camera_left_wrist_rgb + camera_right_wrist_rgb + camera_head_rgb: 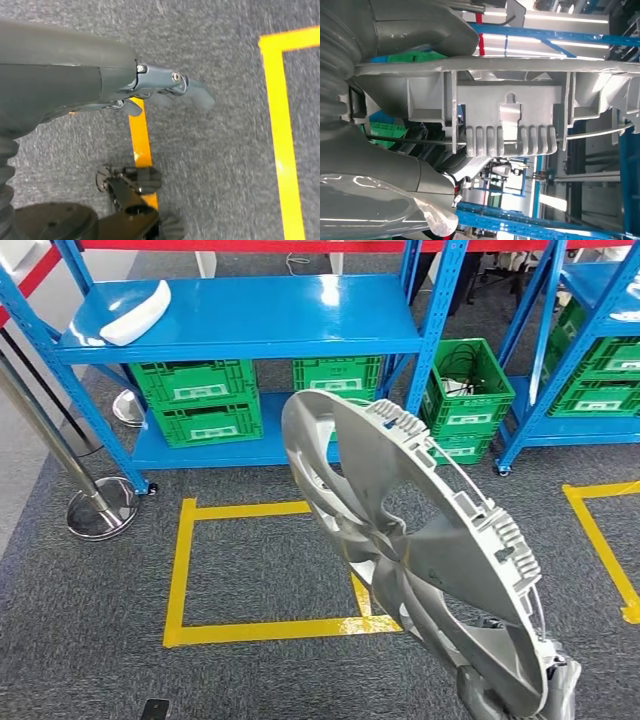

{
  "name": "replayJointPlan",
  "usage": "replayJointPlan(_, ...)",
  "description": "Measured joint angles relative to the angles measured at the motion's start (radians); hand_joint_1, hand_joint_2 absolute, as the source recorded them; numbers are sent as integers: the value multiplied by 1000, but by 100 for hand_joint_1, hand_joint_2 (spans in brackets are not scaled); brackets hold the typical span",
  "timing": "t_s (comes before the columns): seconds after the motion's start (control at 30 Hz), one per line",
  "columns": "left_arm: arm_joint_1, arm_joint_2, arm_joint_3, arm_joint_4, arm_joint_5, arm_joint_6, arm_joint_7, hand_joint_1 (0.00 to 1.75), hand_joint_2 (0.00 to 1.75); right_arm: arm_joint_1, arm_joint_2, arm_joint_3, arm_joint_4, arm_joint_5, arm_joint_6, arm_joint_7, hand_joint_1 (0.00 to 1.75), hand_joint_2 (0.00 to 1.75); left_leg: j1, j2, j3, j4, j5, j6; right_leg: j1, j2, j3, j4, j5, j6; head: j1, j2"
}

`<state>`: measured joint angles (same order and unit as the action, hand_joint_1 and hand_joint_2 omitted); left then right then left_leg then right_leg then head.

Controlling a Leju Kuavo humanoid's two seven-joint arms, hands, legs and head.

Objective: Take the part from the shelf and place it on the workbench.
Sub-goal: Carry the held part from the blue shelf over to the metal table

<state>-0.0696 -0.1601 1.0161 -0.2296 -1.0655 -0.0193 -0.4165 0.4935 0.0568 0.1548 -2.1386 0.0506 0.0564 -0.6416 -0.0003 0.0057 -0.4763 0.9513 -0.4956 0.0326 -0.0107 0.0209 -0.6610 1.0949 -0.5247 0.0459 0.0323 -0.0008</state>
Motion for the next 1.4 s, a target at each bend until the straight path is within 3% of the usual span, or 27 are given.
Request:
replayJointPlan(0.07,0,1,0,0,1,-1,-1,0,175,0,0,0,0,0,3,0,175,175,-2,22,-30,15,12,4,-1,-13,-31,134,-81,7,3,0)
replayJointPlan(0.1,0,2,0,0,1,-2,-2,0,175,0,0,0,0,0,4,0,175,175,-3,34,-46,25,16,4,-1,-14,-34,178,-93,9,3,0)
replayJointPlan(0.13,0,2,0,0,1,-4,-3,0,175,1,0,-1,0,0,5,0,175,175,-3,46,-62,35,20,3,-1,-17,-21,190,-83,11,3,0)
replayJointPlan(0.2,-1,2,0,0,1,-9,-6,0,175,2,0,-3,0,0,6,0,175,175,-4,66,-90,53,26,0,-1,-33,54,111,-33,10,3,0)
replayJointPlan(0.27,-1,2,0,0,1,-12,-6,0,175,0,0,-4,-1,0,6,1,175,175,-7,82,-107,66,33,-7,6,-73,147,-23,-18,6,3,0)
replayJointPlan(0.3,-1,2,0,0,1,-13,-7,0,175,0,0,-5,-2,0,6,1,175,175,-9,91,-112,71,39,-11,10,-87,175,-70,-22,1,3,0)
replayJointPlan(0.33,-1,2,0,0,1,-13,-7,0,175,-1,1,-5,-4,0,6,1,175,175,-9,99,-114,72,45,-16,14,-90,183,-92,-28,-4,3,0)
replayJointPlan(0.4,-1,2,0,0,1,-14,-7,0,175,1,1,-7,-5,0,6,0,175,175,-7,109,-118,73,52,-25,14,-73,169,-102,-16,-22,4,0)
replayJointPlan(0.47,-1,3,0,0,1,-15,-7,0,175,1,2,-8,-5,0,7,0,175,175,-3,72,-126,100,7,-38,9,-56,152,-107,4,-44,2,0)
replayJointPlan(0.53,2,4,0,0,1,-17,-9,0,175,0,4,-10,-5,0,8,0,175,175,0,20,-148,200,-91,-47,7,-35,130,-108,26,-57,0,0)
replayJointPlan(0.57,3,4,0,0,0,-19,-12,0,175,0,4,-10,-5,0,9,0,175,175,1,8,-160,265,-130,-48,8,-23,117,-107,37,-60,0,0)
replayJointPlan(0.6,4,5,0,0,0,-23,-16,0,175,1,4,-10,-5,0,10,0,175,175,1,4,-165,316,-147,-49,8,-11,103,-107,48,-60,0,0)
replayJointPlan(0.63,4,5,0,0,-1,-28,-20,0,175,2,5,-11,-5,0,11,0,175,175,2,3,-159,337,-139,-48,9,1,90,-105,58,-59,0,0)
replayJointPlan(0.67,4,6,0,0,-2,-33,-25,0,175,3,5,-12,-5,0,12,0,175,175,2,0,-137,322,-113,-47,9,13,78,-104,67,-57,0,0)
replayJointPlan(0.73,4,8,0,0,-3,-41,-34,0,175,6,5,-14,-5,0,14,-1,175,175,4,-29,-52,195,-59,-39,7,38,60,-98,81,-51,0,0)
replayJointPlan(0.8,5,10,0,0,-5,-47,-42,0,175,8,6,-16,-7,0,16,-4,175,175,6,-77,23,65,-50,-31,7,60,45,-93,96,-40,0,0)
replayJointPlan(0.83,5,10,0,0,-6,-49,-45,0,175,9,8,-17,-8,0,18,-6,175,175,6,-91,37,35,-58,-28,6,70,38,-92,104,-34,0,0)
replayJointPlan(0.9,7,9,0,0,-10,-53,-51,0,175,12,10,-18,-13,0,22,-10,175,175,6,-76,35,21,-57,-23,4,92,27,-93,121,-20,0,0)
replayJointPlan(0.97,7,9,0,0,-13,-58,-58,0,175,16,10,-20,-15,0,28,-11,175,175,10,-47,23,16,-43,-11,6,72,4,-71,104,-11,3,0)
replayJointPlan(1.0,8,9,-1,0,-15,-61,-61,0,175,16,10,-21,-16,0,30,-11,175,175,12,-30,16,14,-36,-5,7,47,-15,-30,72,-7,5,0)
replayJointPlan(1.07,12,11,-1,0,-16,-66,-64,0,175,16,10,-21,-16,0,34,-11,175,175,8,3,2,15,-25,0,4,-2,-61,103,-13,1,10,0)
replayJointPlan(1.13,17,13,-1,0,-18,-68,-65,0,175,17,10,-21,-16,1,36,-11,175,175,6,36,-12,17,-17,-2,0,-16,-73,192,-57,8,10,0)
replayJointPlan(1.17,17,13,-1,0,-19,-68,-65,0,175,17,10,-21,-16,2,37,-11,175,175,6,50,-17,19,-14,-4,-2,-21,-49,179,-51,10,10,0)
replayJointPlan(1.23,16,13,-1,0,-20,-68,-65,0,175,17,10,-22,-16,2,37,-11,175,175,6,75,-23,25,-11,-8,-4,-47,56,43,-14,10,10,0)
replayJointPlan(1.3,16,13,-1,0,-20,-68,-65,0,175,15,10,-22,-17,2,37,-11,175,175,2,94,-26,32,-10,-16,0,-78,140,-81,6,0,9,0)
replayJointPlan(1.33,15,13,-1,0,-20,-68,-65,0,175,15,10,-23,-17,2,37,-11,175,175,0,101,-27,34,-8,-22,3,-84,152,-104,6,-8,9,0)
replayJointPlan(1.4,14,13,-1,0,-20,-68,-66,0,175,17,10,-24,-18,2,36,-12,175,175,0,114,-29,36,-5,-33,6,-68,141,-104,11,-25,8,0)
